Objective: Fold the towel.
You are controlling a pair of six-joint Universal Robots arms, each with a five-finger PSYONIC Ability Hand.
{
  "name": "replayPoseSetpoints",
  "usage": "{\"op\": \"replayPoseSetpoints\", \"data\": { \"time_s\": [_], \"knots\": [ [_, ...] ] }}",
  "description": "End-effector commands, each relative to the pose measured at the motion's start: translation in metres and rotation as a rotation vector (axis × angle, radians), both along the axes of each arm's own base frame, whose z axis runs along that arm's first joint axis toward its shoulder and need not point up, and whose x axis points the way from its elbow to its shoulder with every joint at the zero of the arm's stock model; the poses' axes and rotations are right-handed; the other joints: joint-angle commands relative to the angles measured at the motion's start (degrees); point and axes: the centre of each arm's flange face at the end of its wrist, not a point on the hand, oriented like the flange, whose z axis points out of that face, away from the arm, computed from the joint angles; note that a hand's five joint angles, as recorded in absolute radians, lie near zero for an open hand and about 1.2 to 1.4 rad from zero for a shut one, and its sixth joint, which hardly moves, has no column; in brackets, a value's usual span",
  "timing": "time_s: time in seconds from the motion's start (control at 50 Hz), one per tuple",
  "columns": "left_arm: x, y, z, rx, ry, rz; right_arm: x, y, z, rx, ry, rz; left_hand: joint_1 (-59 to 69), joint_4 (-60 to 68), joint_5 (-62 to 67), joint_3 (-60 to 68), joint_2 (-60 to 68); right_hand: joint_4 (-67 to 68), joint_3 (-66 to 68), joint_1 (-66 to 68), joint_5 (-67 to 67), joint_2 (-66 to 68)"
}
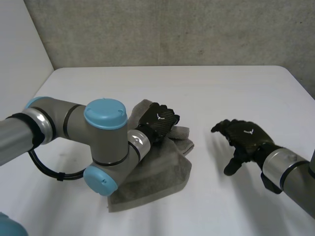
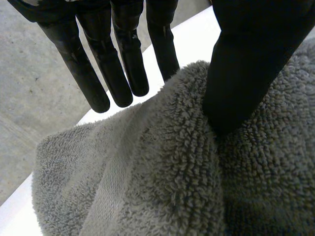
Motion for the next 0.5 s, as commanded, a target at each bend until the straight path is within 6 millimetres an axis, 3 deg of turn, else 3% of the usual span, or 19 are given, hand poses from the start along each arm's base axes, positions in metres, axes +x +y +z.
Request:
{"op": "replayPoseSetpoints", "data": {
  "time_s": [0.02,0.16,0.32,0.5],
  "knots": [
    [-0.001,-0.005,0.002,-0.025,0.012,0.007,0.007,0.01,-0.008,0.054,-0.038,0.064,6.27,6.11,6.36,6.17,6.1,-2.93,-2.2,-3.17,-3.61,-3.07],
    [0.0,-0.006,0.001,-0.061,-0.026,0.002,0.016,0.003,-0.013,0.111,-0.14,0.033,1.73,1.57,1.82,1.63,1.56,-2.93,-2.2,-3.17,-3.61,-3.07],
    [0.004,-0.006,0.012,-0.087,-0.026,0.005,0.053,-0.006,-0.032,0.276,-0.297,0.027,-3.83,-3.99,-3.73,-3.92,-4.0,-2.93,-2.2,-3.17,-3.61,-3.07],
    [0.007,-0.008,0.007,-0.078,-0.036,0.01,0.086,-0.008,-0.045,0.321,-0.339,0.057,-3.66,-3.82,-3.56,-3.75,-3.83,-2.93,-2.2,-3.17,-3.61,-3.07]
  ]
}}
